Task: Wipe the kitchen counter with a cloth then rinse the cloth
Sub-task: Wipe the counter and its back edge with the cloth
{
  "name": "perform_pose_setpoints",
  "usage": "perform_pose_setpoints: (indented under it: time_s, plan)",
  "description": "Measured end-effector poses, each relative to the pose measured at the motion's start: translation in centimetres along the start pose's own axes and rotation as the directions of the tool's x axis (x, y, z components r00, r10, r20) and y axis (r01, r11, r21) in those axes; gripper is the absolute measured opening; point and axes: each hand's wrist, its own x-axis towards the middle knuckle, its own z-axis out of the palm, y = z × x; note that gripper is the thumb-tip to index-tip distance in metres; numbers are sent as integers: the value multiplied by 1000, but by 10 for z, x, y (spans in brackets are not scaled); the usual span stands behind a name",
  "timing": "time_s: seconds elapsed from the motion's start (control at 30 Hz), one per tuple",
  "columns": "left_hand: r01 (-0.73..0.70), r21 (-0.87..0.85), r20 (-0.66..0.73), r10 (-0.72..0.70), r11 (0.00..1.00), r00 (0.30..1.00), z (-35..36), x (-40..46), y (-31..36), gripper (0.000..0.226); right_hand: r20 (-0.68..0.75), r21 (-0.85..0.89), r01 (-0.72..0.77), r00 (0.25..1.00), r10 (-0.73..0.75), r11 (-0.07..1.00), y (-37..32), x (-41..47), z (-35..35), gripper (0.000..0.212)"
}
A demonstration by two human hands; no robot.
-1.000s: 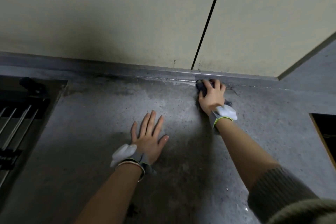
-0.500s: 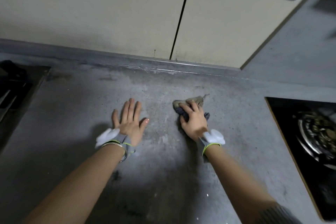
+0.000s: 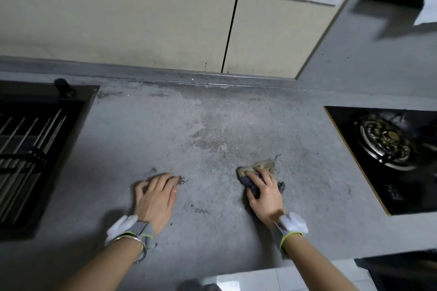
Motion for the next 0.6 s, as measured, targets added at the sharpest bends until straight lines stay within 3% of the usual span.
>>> perform_pose_setpoints:
  time_s: [0.1,0.2,0.4,0.6]
  plan:
    - [3,62,129,-10,998,992,3,-6,-6,48,-18,10,-21,1000,21,1000,-2,-38,0,43]
    - [3,87,195,-20,996,981,-3,-4,-5,49,-40,20,-44,998,45,999,-6,-70,0,43]
    - [-20,150,217,-13,988,976,-2,-6,-3,52,-62,5,-45,997,45,999,-9,-111,4,41]
    - [-58,89,132,46,994,990,7,1,-8,48,-133,14,-40,990,42,999,-16,-101,9,38]
